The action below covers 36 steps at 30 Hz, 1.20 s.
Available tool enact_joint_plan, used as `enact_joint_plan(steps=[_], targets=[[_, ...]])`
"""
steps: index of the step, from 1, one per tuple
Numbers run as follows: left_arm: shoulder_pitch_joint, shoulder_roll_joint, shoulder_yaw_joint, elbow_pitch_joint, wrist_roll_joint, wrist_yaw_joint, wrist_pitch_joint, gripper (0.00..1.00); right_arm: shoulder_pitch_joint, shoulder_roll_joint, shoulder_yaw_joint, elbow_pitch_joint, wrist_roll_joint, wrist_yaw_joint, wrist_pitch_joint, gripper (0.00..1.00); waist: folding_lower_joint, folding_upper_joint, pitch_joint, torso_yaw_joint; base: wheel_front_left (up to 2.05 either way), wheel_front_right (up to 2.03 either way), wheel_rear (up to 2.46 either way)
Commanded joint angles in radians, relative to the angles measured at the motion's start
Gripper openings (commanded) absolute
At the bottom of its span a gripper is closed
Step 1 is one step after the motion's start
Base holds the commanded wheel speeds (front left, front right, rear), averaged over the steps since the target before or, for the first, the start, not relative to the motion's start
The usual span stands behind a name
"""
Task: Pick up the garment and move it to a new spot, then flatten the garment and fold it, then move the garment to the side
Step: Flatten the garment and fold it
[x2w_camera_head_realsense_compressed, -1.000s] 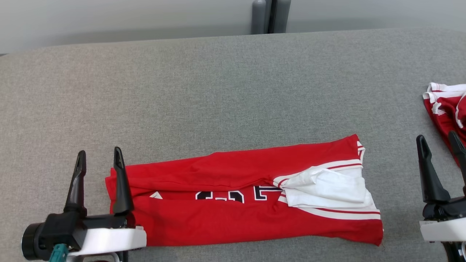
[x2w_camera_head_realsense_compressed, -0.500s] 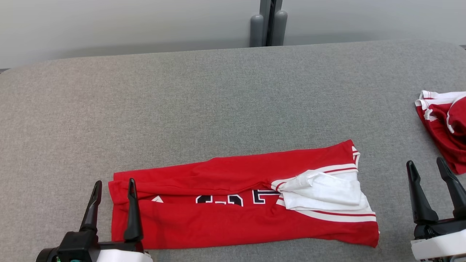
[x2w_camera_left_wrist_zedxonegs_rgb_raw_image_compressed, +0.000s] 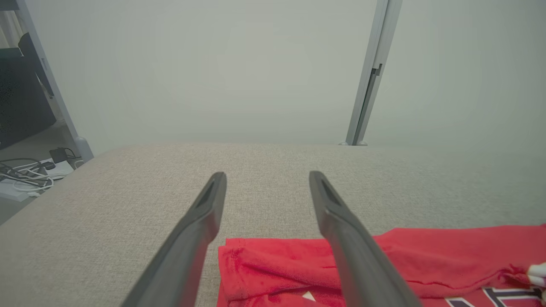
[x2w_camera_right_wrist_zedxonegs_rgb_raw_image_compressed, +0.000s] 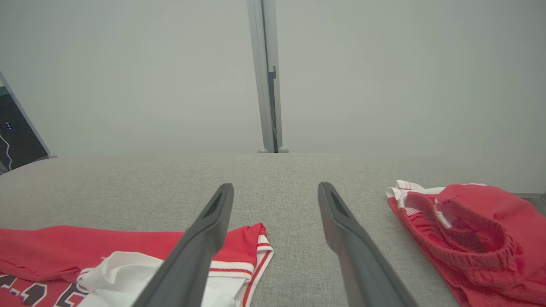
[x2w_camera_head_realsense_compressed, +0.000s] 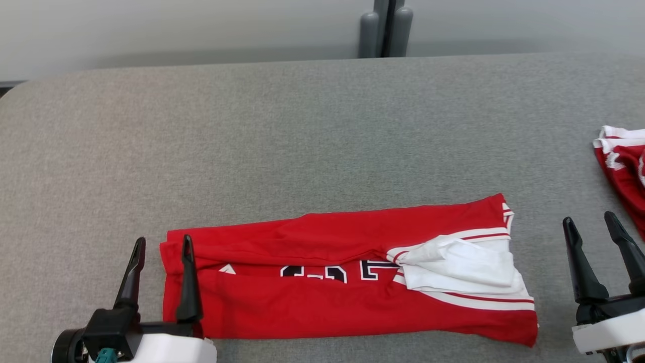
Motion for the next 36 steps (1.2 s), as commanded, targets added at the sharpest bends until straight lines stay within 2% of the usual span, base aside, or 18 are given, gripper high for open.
enact_joint_plan(steps=[1, 8, 18, 23, 24, 25, 26, 31, 36], targets=[[-0.025, 0.003, -0.004, 0.000, -0.001, -0.004, -0.004, 1.00, -0.019, -0.012, 0.010, 0.017, 0.012, 0.001, 0.004, 1.00, 0.0000, 0.0000, 0.019, 0.018, 0.00, 0.00, 0.00], [-0.085, -0.017, -0.033, 0.025, 0.004, -0.017, -0.015, 1.00, -0.056, -0.030, 0.106, 0.133, 0.065, 0.000, 0.023, 1.00, 0.0000, 0.0000, 0.075, 0.070, 0.00, 0.00, 0.00], [-0.123, -0.032, -0.038, 0.074, -0.003, -0.027, -0.040, 1.00, -0.092, -0.022, 0.224, 0.323, 0.134, 0.000, 0.061, 1.00, 0.0000, 0.0000, 0.103, 0.082, 0.00, 0.00, 0.00], [-0.131, -0.031, -0.035, 0.081, 0.000, -0.031, -0.043, 1.00, -0.096, -0.019, 0.289, 0.395, 0.180, -0.001, 0.151, 1.00, 0.0000, 0.0000, 0.103, 0.078, 0.00, 0.00, 0.00], [-0.133, -0.029, -0.033, 0.082, 0.001, -0.032, -0.044, 1.00, -0.101, -0.020, 0.301, 0.396, 0.190, 0.000, 0.157, 0.49, 0.0000, 0.0000, 0.103, 0.076, 0.00, 0.00, 0.00], [-0.135, -0.030, -0.032, 0.083, 0.001, -0.032, -0.045, 1.00, -0.107, -0.021, 0.308, 0.396, 0.201, -0.001, 0.158, 0.29, 0.0000, 0.0000, 0.103, 0.074, 0.00, 0.00, 0.00], [-0.137, -0.029, -0.031, 0.083, 0.002, -0.032, -0.045, 1.00, -0.111, -0.027, 0.316, 0.396, 0.208, -0.001, 0.165, 0.00, 0.0000, 0.0000, 0.103, 0.072, 0.00, 0.00, 0.00], [-0.131, -0.030, -0.018, 0.083, -0.009, -0.030, -0.048, 1.00, -0.138, -0.065, 0.320, 0.370, 0.245, -0.003, 0.138, 0.00, 0.0000, 0.0000, 0.098, 0.059, 0.00, 0.00, 0.00], [-0.118, -0.024, 0.000, 0.072, -0.011, -0.022, -0.048, 1.00, -0.143, -0.114, 0.273, 0.361, 0.270, -0.004, 0.092, 0.00, 0.0000, 0.0000, 0.092, 0.041, 0.00, 0.00, 0.00]])
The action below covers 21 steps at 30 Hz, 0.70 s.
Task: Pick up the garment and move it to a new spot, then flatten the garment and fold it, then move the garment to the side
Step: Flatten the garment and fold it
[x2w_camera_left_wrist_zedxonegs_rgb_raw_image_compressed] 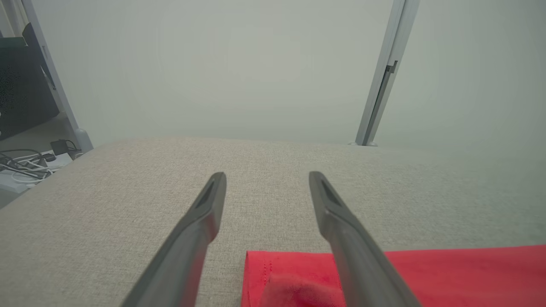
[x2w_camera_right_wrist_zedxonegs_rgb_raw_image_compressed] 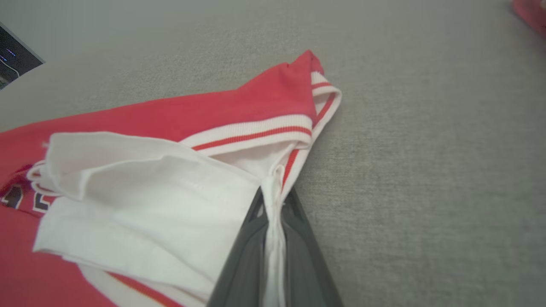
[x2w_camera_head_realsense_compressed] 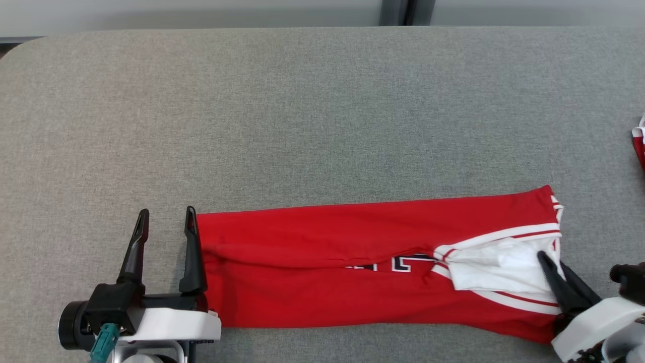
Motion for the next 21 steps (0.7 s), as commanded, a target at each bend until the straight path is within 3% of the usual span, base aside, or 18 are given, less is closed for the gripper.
enact_joint_plan(steps=[1, 14, 21], targets=[[0.002, 0.009, 0.007, -0.007, -0.002, 0.004, -0.004, 1.00, 0.013, -0.032, -0.027, 0.018, 0.012, -0.010, -0.016, 0.00, 0.0000, 0.0000, -0.005, -0.008, 0.00, 0.00, 0.00], [0.017, 0.019, 0.011, -0.024, 0.005, 0.008, -0.004, 1.00, 0.062, -0.132, -0.131, 0.041, 0.055, -0.008, -0.056, 0.00, 0.0000, 0.0000, -0.021, -0.038, 0.00, 0.00, 0.00], [0.038, 0.027, 0.013, -0.024, -0.004, 0.011, 0.000, 1.00, 0.056, -0.142, -0.096, -0.083, 0.025, -0.006, -0.049, 0.00, 0.0000, 0.0000, -0.056, -0.060, 0.00, 0.00, 0.00]])
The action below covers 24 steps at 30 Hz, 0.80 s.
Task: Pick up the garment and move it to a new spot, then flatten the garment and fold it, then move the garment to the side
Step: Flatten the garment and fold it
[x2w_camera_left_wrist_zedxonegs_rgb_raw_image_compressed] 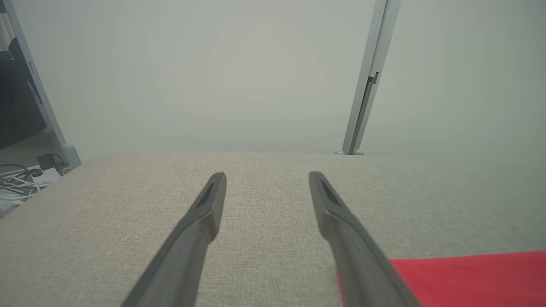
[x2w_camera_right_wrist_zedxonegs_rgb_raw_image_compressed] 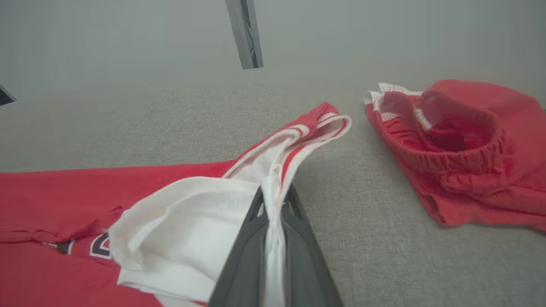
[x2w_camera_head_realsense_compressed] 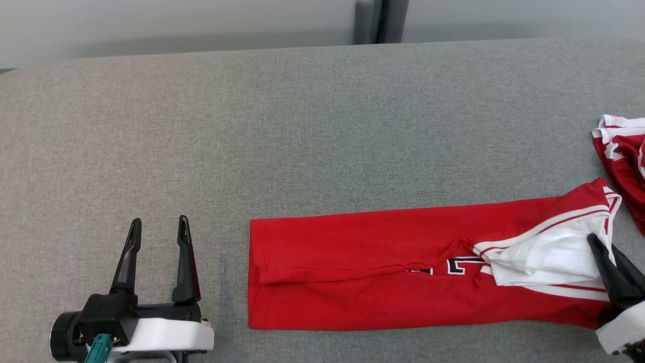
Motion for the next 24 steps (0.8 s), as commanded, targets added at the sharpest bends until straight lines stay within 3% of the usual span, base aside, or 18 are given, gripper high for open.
enact_joint_plan(steps=[1, 12, 17, 24], targets=[[0.011, 0.007, 0.004, -0.004, -0.001, 0.003, 0.001, 1.00, -0.005, -0.007, -0.002, -0.030, -0.014, 0.000, 0.007, 0.00, 0.0000, -0.0001, -0.014, -0.008, 0.00, 0.00, 0.00], [0.029, 0.015, -0.016, -0.015, -0.011, -0.005, 0.020, 1.00, -0.063, 0.080, 0.125, -0.332, -0.104, 0.000, 0.192, 0.00, 0.0000, -0.0001, -0.063, -0.001, 0.00, 0.00, 0.00], [0.025, 0.010, -0.026, -0.016, -0.011, -0.006, 0.023, 1.00, -0.125, 0.159, 0.244, -0.348, -0.100, 0.000, 0.229, 0.00, 0.0000, -0.0001, -0.068, 0.029, 0.00, 0.00, 0.00], [0.013, -0.003, -0.039, -0.010, -0.018, -0.006, 0.016, 1.00, -0.220, 0.278, 0.426, -0.263, -0.056, 0.000, 0.204, 0.00, 0.0000, -0.0001, -0.050, 0.081, 0.00, 0.00, 0.00]])
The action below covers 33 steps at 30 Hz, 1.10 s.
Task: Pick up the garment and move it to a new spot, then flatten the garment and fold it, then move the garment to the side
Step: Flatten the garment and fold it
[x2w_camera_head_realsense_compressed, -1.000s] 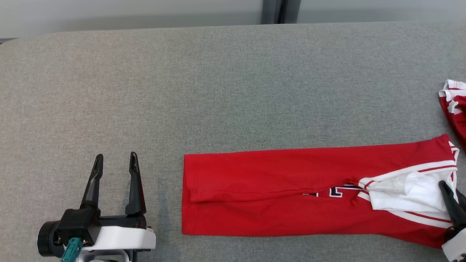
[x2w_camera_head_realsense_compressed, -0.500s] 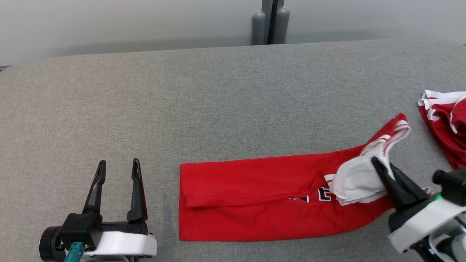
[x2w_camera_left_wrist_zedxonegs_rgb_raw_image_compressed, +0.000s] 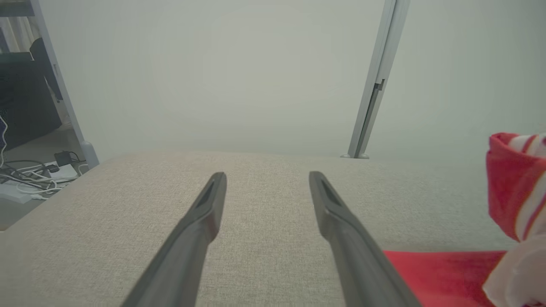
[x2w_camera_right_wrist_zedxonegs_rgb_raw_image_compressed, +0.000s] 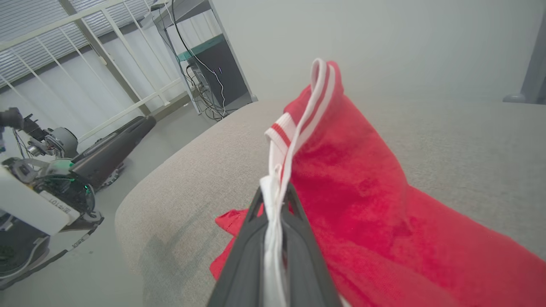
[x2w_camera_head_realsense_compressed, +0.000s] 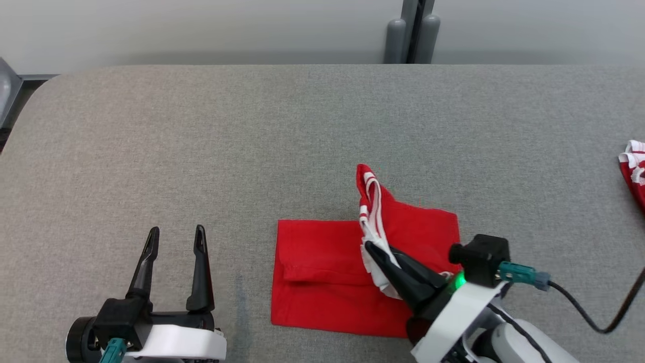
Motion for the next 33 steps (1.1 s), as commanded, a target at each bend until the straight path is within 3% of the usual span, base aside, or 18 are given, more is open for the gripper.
enact_joint_plan(steps=[1, 8, 14, 15, 17, 24, 33], targets=[[-0.015, -0.001, -0.001, 0.002, -0.005, -0.004, -0.005, 1.00, -0.021, 0.015, 0.022, 0.019, 0.015, 0.001, -0.015, 0.00, 0.0000, -0.0001, 0.010, 0.013, 0.00, 0.00, 0.00], [-0.041, -0.010, -0.009, 0.012, -0.004, -0.006, -0.011, 1.00, -0.076, 0.085, 0.090, 0.140, 0.058, 0.001, -0.071, 0.00, 0.0000, -0.0001, 0.038, 0.042, 0.00, 0.00, 0.00], [-0.053, -0.016, -0.010, 0.027, -0.004, -0.008, -0.018, 1.00, -0.120, 0.108, 0.138, 0.235, 0.091, 0.001, -0.118, 0.01, 0.0000, -0.0001, 0.062, 0.050, 0.00, 0.00, 0.00], [-0.056, -0.017, -0.010, 0.029, -0.003, -0.008, -0.018, 1.00, -0.127, 0.108, 0.146, 0.242, 0.096, 0.001, -0.127, 0.28, 0.0000, -0.0001, 0.064, 0.048, 0.00, 0.00, 0.00], [-0.061, -0.019, -0.008, 0.033, -0.001, -0.008, -0.020, 1.00, -0.143, 0.102, 0.158, 0.245, 0.107, 0.001, -0.147, 1.00, 0.0000, -0.0001, 0.067, 0.044, 0.00, 0.00, 0.00], [-0.065, -0.017, -0.001, 0.048, 0.002, -0.014, -0.023, 1.00, -0.187, 0.070, 0.143, 0.195, 0.116, 0.001, -0.222, 1.00, 0.0000, -0.0001, 0.059, 0.022, 0.00, 0.00, 0.00], [-0.055, -0.012, 0.013, 0.056, 0.002, -0.016, -0.024, 1.00, -0.131, -0.010, -0.095, 0.079, 0.022, 0.001, -0.262, 1.00, 0.0000, -0.0001, 0.042, -0.011, 0.00, 0.00, 0.00]])
